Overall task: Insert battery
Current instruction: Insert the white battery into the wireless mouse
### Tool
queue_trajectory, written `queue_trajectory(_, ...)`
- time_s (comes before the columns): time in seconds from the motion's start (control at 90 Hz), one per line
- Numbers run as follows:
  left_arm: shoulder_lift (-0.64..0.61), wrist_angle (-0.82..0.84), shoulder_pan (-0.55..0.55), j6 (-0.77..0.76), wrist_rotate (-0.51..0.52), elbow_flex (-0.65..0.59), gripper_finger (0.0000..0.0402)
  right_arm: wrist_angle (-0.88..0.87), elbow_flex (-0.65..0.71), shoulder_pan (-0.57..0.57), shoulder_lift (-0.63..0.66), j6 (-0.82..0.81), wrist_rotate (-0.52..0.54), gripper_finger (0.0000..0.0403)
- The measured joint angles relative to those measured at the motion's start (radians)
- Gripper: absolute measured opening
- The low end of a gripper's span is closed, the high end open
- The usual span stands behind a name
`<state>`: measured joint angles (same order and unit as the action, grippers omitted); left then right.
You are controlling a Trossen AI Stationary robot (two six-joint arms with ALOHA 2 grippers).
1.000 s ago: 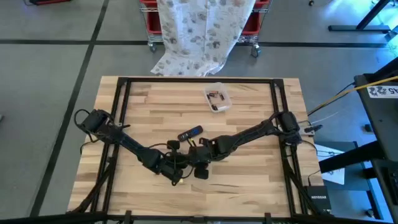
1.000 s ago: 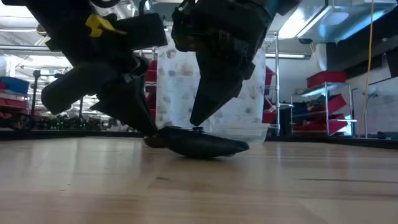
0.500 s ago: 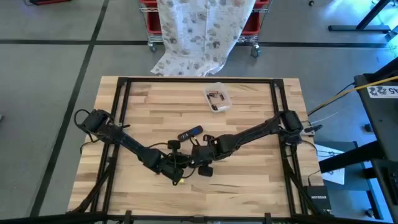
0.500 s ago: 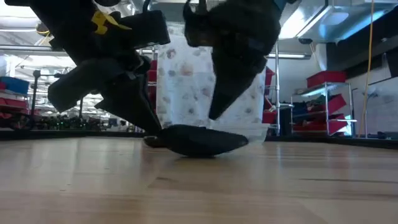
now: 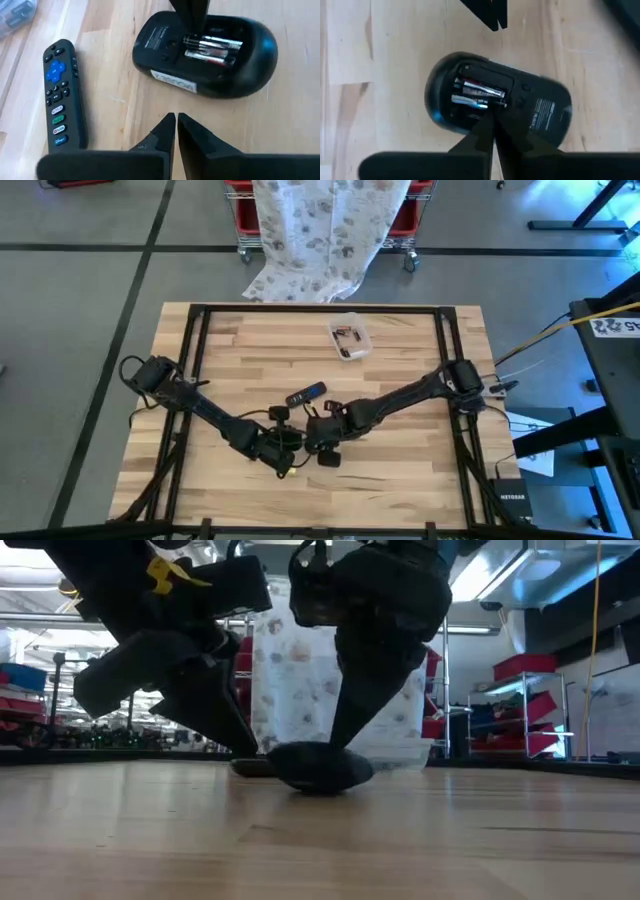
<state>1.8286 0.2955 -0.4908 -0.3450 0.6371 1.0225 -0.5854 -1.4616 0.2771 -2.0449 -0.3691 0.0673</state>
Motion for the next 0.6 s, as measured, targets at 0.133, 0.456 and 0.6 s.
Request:
queue_trajectory(0.133,0.0,-0.001,-0.002,0.0,0.005,0.0,0.0003,0.03,0.019,0.005,0.0,0.0,-0.008,0.0)
queue_trajectory(0.456,-0.002,-0.149,-0.025,0.106,0.009,0.018,0.0003,0.077,0.055,0.006,0.0,0.001,-0.028,0.0)
queue_trajectory(0.6,-0.002,-0.222,-0.003,0.165,-0.017,0.017,0.0003,0.073,0.056,0.006,0.0,0.0,-0.027,0.0)
